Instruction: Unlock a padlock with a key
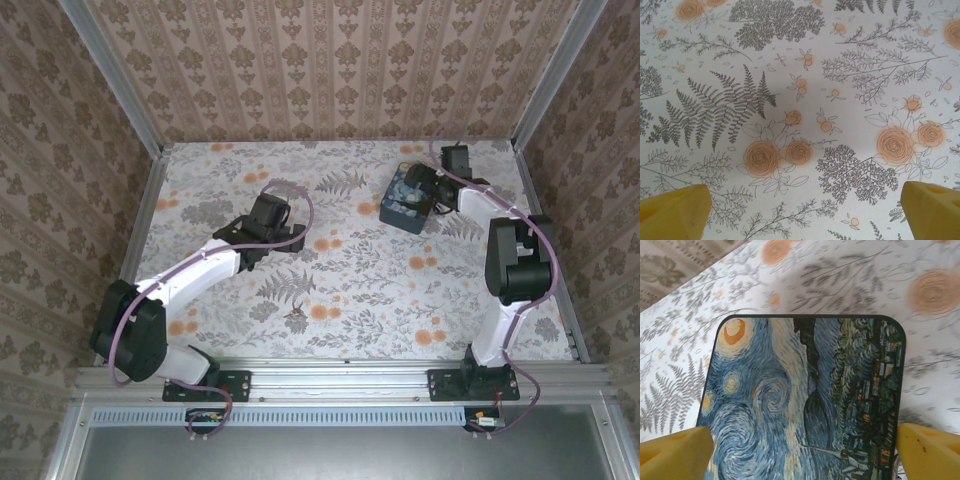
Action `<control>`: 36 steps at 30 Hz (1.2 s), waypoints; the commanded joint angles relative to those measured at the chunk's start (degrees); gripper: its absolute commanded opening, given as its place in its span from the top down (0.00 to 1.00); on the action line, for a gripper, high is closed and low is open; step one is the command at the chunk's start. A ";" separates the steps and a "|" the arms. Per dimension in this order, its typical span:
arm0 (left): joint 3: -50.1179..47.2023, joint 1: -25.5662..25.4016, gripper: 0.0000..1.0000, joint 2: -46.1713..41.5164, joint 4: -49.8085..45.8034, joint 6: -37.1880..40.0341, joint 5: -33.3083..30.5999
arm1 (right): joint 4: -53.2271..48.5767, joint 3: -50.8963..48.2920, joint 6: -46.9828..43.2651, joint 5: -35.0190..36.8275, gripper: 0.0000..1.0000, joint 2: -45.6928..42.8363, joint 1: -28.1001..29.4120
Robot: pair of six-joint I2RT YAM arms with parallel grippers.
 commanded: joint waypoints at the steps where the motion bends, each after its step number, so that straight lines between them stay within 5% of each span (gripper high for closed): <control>1: 2.57 0.34 0.01 0.66 -3.34 -0.42 -1.47 | 0.32 -3.37 1.83 1.05 0.07 -2.06 3.65; 9: 3.90 4.00 0.01 4.61 -4.01 -5.51 3.68 | 4.59 -9.87 8.24 4.81 0.12 -6.71 17.18; 20: 3.23 4.84 0.02 5.67 -0.89 -9.47 6.41 | 3.55 -5.82 12.52 10.19 0.18 -2.90 35.67; 29: 4.34 6.66 0.05 4.67 -0.58 -11.44 14.89 | -3.65 -7.93 7.88 10.14 0.13 -11.04 36.50; 36: -5.19 0.48 0.20 0.84 -7.53 -22.17 11.20 | -10.01 -12.12 3.25 5.60 0.18 -16.02 36.04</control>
